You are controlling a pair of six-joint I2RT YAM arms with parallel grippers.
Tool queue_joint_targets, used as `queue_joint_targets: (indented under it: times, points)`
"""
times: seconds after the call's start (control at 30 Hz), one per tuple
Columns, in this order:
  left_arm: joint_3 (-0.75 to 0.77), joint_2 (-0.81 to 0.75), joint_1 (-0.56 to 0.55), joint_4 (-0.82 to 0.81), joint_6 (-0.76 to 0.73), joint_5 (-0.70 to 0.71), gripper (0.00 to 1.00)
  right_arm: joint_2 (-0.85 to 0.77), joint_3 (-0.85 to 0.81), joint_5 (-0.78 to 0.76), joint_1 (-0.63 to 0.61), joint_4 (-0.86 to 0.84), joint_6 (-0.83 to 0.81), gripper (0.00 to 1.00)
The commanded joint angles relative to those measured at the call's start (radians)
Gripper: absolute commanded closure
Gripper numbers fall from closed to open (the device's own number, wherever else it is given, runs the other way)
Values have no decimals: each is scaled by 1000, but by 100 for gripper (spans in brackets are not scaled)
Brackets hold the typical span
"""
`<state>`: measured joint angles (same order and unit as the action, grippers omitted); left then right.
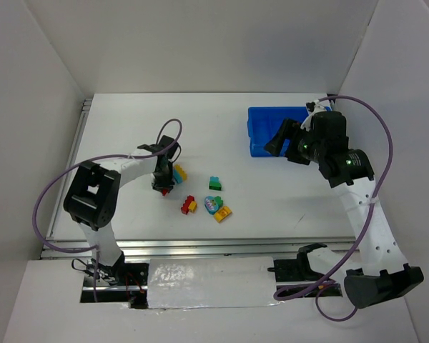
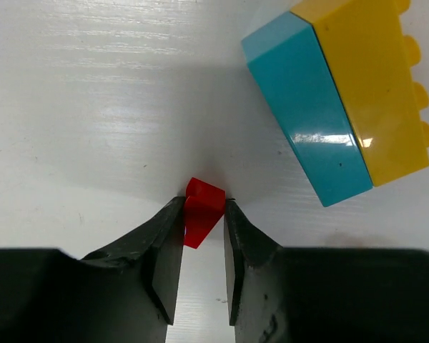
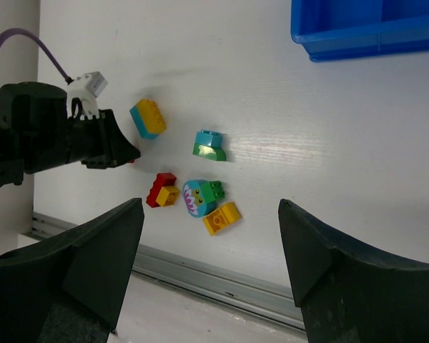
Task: Sort the legos into containers by color
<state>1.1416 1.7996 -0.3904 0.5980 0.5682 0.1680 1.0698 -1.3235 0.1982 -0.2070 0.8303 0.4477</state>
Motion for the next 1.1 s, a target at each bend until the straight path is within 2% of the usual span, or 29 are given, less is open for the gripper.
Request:
queue_joint_targets:
  times: [0.0, 0.07, 0.1, 0.23, 0.3, 0.43, 0.47, 0.57, 0.6, 0.77, 0.9, 0.97, 1.07]
  points:
    - [17, 30, -4, -15, -21, 19, 64, -11, -40, -3, -8, 23, -15, 17]
    - [1, 27, -4, -18, -18, 11, 65, -16, -48, -3, -6, 27, -17, 17]
    - [-5, 23, -4, -24, -18, 10, 69, -16, -52, -2, -6, 27, -18, 17]
    - [-31, -17, -4, -11, -11, 19, 92, -16, -59, -6, -6, 35, -23, 17]
    - [-32, -43, -4, 11, -7, 22, 100, -14, -57, -5, -3, 35, -23, 17]
    - [-3, -170, -4, 51, -1, -13, 100, -14, -17, 38, -6, 1, -30, 16]
    - [9, -199, -5, 49, -7, -42, 100, -13, 3, 105, -6, -17, -33, 16]
    - [4, -348, -7, -24, -46, -229, 100, -14, 90, 283, -5, -98, -5, 17]
    - [-5, -435, -11, -91, -74, -337, 100, -21, 130, 305, -5, -147, 52, 17]
    - [-97, -663, -60, -283, -159, -602, 100, -24, 184, 336, -22, -230, 296, 21]
    - [-99, -743, -137, -311, -217, -644, 100, 1, 124, 285, -144, -234, 423, 23]
    - [-54, -727, -183, -267, -258, -653, 100, 50, 48, 241, -231, -179, 439, 24]
    - [10, -709, -257, -201, -324, -628, 100, 85, 0, 207, -291, -168, 471, 27]
